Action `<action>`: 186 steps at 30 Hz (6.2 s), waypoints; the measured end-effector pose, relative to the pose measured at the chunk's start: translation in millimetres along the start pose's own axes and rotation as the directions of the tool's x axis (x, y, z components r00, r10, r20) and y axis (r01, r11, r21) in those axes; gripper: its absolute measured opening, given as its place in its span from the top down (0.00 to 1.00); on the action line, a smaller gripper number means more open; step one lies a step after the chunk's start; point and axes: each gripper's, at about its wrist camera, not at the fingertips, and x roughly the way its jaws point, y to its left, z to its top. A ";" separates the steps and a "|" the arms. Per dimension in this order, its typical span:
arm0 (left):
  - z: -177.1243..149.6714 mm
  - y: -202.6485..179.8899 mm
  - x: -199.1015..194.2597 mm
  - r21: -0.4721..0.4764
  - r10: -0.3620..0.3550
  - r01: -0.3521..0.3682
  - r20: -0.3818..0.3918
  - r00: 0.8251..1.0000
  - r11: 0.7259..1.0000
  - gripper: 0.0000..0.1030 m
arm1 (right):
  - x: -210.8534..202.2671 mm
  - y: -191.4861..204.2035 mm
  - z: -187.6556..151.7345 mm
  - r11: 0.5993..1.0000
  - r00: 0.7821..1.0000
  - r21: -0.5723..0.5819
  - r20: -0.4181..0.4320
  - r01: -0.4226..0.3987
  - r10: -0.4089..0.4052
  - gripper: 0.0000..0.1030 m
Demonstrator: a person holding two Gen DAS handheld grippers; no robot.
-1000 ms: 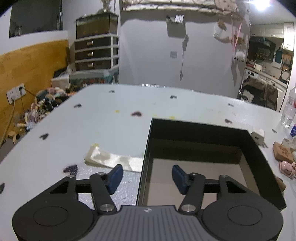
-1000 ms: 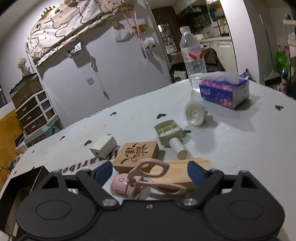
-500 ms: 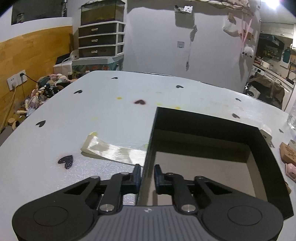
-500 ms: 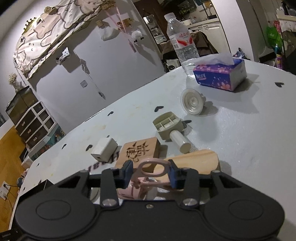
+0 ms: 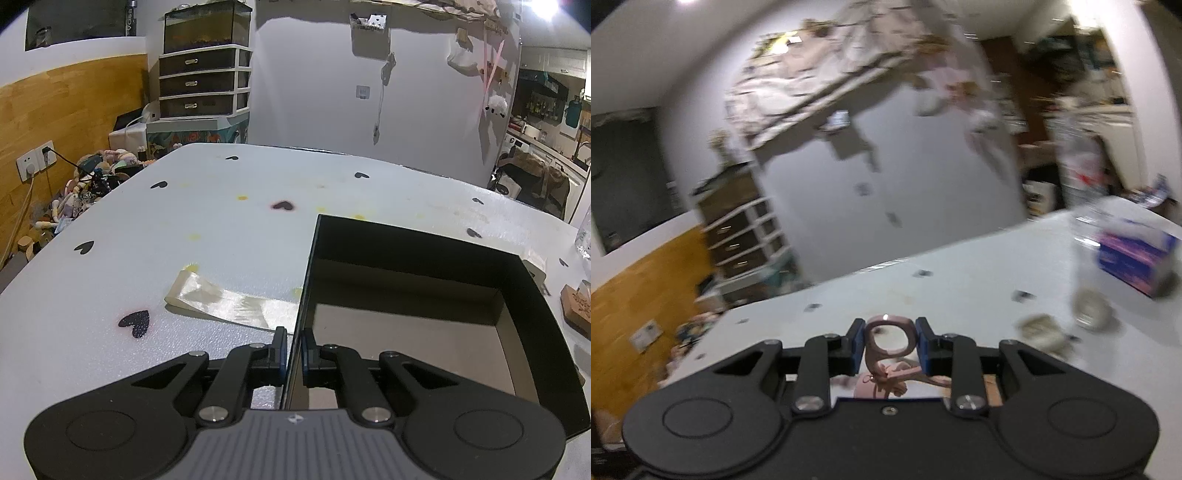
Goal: Organize rigid objects
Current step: 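Carry the pink eyelash curler into the black box and open the right gripper, then grasp the wooden-handled brush by its white head with the right gripper, then lower the brush upright into the black box and open the right gripper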
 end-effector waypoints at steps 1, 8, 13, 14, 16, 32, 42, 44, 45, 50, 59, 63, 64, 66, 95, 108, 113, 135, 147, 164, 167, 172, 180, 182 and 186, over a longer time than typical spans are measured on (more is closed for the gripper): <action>-0.2 0.1 -0.4 0.000 -0.002 0.002 0.003 1.000 1.000 0.93 | 4.8 9.3 3.2 0.999 0.999 -0.014 -0.006 -0.037 0.037 0.71; -0.1 -1.7 -0.7 0.000 -0.033 0.033 0.011 0.999 0.999 0.93 | 52.9 73.3 9.1 0.957 0.952 -0.034 -0.126 -0.287 0.280 0.71; -1.1 -5.9 -0.7 0.023 -0.071 0.071 0.013 0.997 0.997 0.93 | 98.2 117.1 -9.2 0.940 0.914 -0.042 -0.253 -0.338 0.317 0.71; -1.0 -6.4 -0.6 0.027 -0.076 0.075 0.013 0.997 0.997 0.93 | 108.4 126.2 -14.0 0.941 0.910 -0.049 -0.274 -0.335 0.310 0.71; -0.9 -6.1 -0.5 0.032 -0.083 0.083 0.015 0.996 0.996 0.93 | 120.3 140.2 -23.2 0.940 0.907 -0.066 -0.291 -0.336 0.304 0.71; 0.2 0.2 -2.5 0.034 -0.123 0.122 0.023 0.992 0.992 0.93 | 145.2 171.8 -75.9 0.953 0.907 -0.113 -0.356 -0.280 0.224 0.67; 0.4 -0.2 -3.1 0.032 -0.118 0.118 0.023 0.993 0.993 0.93 | 134.3 159.6 -79.3 0.961 0.870 -0.101 -0.458 -0.256 0.184 0.24; 0.5 -0.4 -3.1 0.031 -0.117 0.116 0.022 0.993 0.993 0.93 | 128.3 157.0 -77.5 0.959 0.872 -0.114 -0.455 -0.260 0.183 0.22; 0.6 -0.6 -2.9 0.031 -0.115 0.115 0.022 0.993 0.993 0.93 | 125.8 155.1 -76.5 0.959 0.873 -0.119 -0.455 -0.257 0.178 0.21; 0.8 -1.1 -2.5 0.035 -0.111 0.111 0.020 0.994 0.993 0.93 | 109.3 143.5 -69.6 0.958 0.887 -0.135 -0.427 -0.253 0.174 0.16; 0.5 -1.3 -2.5 0.034 -0.109 0.108 0.020 0.994 0.994 0.93 | 67.3 97.8 -52.1 0.974 0.951 -0.135 -0.274 -0.183 0.141 0.02; 0.2 -0.2 -1.3 0.028 -0.107 0.107 0.020 0.994 0.994 0.93 | 50.6 67.8 -49.2 0.989 0.980 -0.126 -0.189 -0.081 0.056 0.00; 0.2 0.1 -1.0 0.026 -0.107 0.107 0.019 0.994 0.994 0.93 | 48.6 61.3 -50.0 0.990 0.983 -0.132 -0.183 -0.057 0.032 0.00; 0.2 -0.3 -0.4 0.024 -0.107 0.106 0.019 0.994 0.994 0.93 | 47.9 46.7 -53.6 0.991 0.982 -0.136 -0.185 0.008 -0.033 0.00; -0.9 -1.2 3.6 0.030 -0.107 0.107 0.006 0.994 0.994 0.92 | 62.7 43.2 -101.4 0.945 0.940 -0.325 -0.335 -0.047 -0.069 0.47; -1.9 -1.0 4.5 0.033 -0.105 0.105 0.006 0.994 0.994 0.92 | 86.2 43.8 -100.9 0.971 0.938 -0.238 -0.329 0.027 -0.107 0.66; -1.9 -0.8 4.5 0.031 -0.107 0.107 0.006 0.994 0.994 0.92 | 81.1 40.8 -94.8 0.974 0.943 -0.224 -0.315 0.038 -0.109 0.68; -3.8 1.0 2.8 0.027 -0.119 0.119 0.009 0.993 0.993 0.92 | 92.3 130.9 -60.9 0.920 0.922 -0.322 -0.376 -0.225 0.093 0.69; -2.7 0.5 1.4 0.028 -0.122 0.122 0.008 0.992 0.992 0.92 | 137.6 144.5 -66.4 0.926 0.907 -0.314 -0.415 -0.209 0.064 0.69; -1.9 -0.3 3.0 0.032 -0.116 0.116 0.003 0.993 0.993 0.92 | 132.1 136.2 -43.0 0.955 0.918 -0.196 -0.371 -0.224 0.140 0.45; -1.9 -0.3 3.1 0.033 -0.116 0.115 0.003 0.993 0.993 0.92 | 127.3 132.3 -39.8 0.957 0.920 -0.186 -0.364 -0.222 0.143 0.44; -1.6 -0.3 3.0 0.032 -0.114 0.114 0.003 0.993 0.993 0.92 | 116.6 124.2 -36.4 0.960 0.925 -0.178 -0.352 -0.217 0.143 0.39; 0.1 -0.9 2.9 0.029 -0.109 0.109 0.003 0.994 0.994 0.92 | 97.9 112.7 -35.9 0.961 0.936 -0.187 -0.324 -0.204 0.135 0.25; 0.5 -1.5 2.6 0.029 -0.107 0.107 0.003 0.994 0.994 0.92 | 91.6 110.7 -36.5 0.960 0.941 -0.197 -0.312 -0.200 0.132 0.21; 1.0 -1.9 2.8 0.028 -0.105 0.105 0.002 0.994 0.994 0.92 | 81.4 105.2 -37.1 0.960 0.949 -0.206 -0.289 -0.191 0.127 0.14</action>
